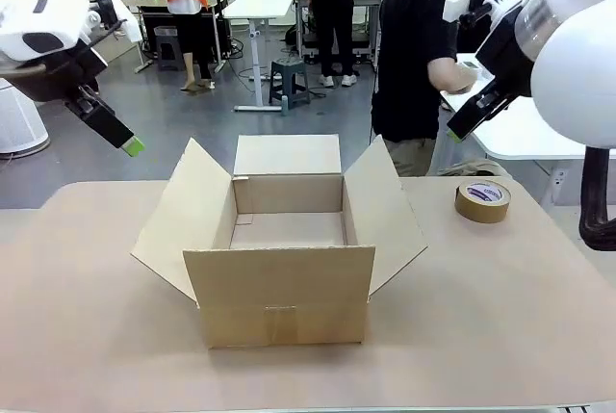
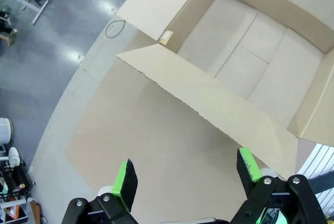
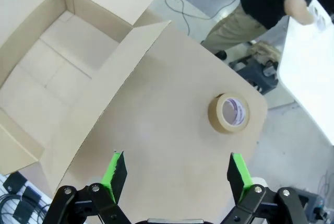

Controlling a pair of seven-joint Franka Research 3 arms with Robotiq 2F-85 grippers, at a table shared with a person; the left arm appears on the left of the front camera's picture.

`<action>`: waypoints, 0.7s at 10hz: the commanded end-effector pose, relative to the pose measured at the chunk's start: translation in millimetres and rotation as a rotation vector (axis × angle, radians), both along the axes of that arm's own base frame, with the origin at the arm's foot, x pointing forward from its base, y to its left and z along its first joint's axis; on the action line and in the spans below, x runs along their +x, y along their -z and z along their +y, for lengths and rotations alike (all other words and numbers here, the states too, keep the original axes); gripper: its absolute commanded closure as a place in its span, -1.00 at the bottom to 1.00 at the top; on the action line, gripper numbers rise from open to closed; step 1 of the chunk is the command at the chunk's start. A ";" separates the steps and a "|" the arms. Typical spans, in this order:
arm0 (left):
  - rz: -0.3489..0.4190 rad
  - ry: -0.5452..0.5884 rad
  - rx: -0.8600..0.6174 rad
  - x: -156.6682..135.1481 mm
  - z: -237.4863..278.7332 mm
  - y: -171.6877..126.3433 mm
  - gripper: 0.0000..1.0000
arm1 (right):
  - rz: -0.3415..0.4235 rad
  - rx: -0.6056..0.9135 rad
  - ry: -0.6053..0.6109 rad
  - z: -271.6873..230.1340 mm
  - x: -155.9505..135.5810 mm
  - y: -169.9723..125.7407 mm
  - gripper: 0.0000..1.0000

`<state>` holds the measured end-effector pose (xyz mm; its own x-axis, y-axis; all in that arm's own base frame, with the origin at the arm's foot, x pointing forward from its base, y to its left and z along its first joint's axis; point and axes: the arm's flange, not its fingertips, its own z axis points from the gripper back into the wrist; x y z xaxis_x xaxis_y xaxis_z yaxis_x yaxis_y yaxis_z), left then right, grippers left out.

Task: Wrap the clocks to prevent damage.
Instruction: Open the side flaps of the Package Box.

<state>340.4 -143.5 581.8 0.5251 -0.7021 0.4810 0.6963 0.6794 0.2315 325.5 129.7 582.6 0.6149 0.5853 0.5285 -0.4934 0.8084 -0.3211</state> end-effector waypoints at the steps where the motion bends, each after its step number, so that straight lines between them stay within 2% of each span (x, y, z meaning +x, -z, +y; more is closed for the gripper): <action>1: -0.009 0.007 0.003 -6.2 -1.6 -9.8 -1.00 | -0.009 -0.005 0.000 0.7 -7.3 -8.9 -1.00; 2: 0.094 0.158 0.004 -5.9 11.4 -21.3 -1.00 | 0.034 0.001 -0.132 -14.3 -0.4 -17.7 -1.00; 3: 0.155 0.288 0.068 1.5 22.0 -39.6 -1.00 | 0.057 0.021 -0.254 -27.9 2.7 -33.1 -1.00; 4: 0.157 0.385 0.110 2.5 28.3 -54.3 -1.00 | 0.063 0.004 -0.347 -38.5 2.3 -47.4 -1.00; 5: 0.202 0.489 0.150 2.4 35.4 -64.2 -1.00 | 0.100 -0.025 -0.482 -47.8 1.6 -60.0 -1.00; 6: 0.224 0.571 0.158 11.7 40.7 -77.5 -1.00 | 0.137 -0.066 -0.514 -55.9 6.6 -73.1 -1.00; 7: 0.224 0.612 0.158 15.2 44.8 -85.6 -1.00 | 0.212 -0.093 -0.536 -63.5 10.0 -83.3 -1.00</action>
<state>337.7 -100.3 657.6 0.1348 -0.9502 0.2810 0.9792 0.1712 0.1091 325.4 71.0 651.9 0.3140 0.8459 0.4311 -0.8553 0.4491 -0.2583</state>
